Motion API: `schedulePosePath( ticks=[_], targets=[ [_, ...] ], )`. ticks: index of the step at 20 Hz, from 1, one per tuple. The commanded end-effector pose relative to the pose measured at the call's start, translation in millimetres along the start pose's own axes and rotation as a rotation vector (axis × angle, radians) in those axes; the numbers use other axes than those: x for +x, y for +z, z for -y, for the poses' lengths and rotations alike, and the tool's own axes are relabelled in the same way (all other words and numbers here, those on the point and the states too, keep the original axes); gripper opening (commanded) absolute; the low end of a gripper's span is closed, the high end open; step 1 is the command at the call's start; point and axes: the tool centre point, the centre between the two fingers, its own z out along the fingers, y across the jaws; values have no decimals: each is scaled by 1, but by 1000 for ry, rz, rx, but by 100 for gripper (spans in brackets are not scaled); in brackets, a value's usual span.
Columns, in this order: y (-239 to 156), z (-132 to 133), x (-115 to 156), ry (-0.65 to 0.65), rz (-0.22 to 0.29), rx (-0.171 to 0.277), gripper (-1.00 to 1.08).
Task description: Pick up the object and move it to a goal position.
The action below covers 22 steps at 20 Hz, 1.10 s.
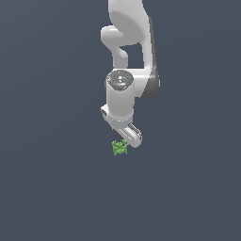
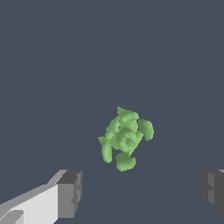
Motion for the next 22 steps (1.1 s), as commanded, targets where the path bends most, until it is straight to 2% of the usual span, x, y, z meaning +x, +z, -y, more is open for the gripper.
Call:
schedulePosePath(
  ticks=[1, 13, 22],
  targets=[
    [5, 0, 1, 73, 0, 0, 100],
    [27, 1, 7, 401, -6, -1, 100],
    [37, 1, 9, 538, -10, -1, 100]
  ],
)
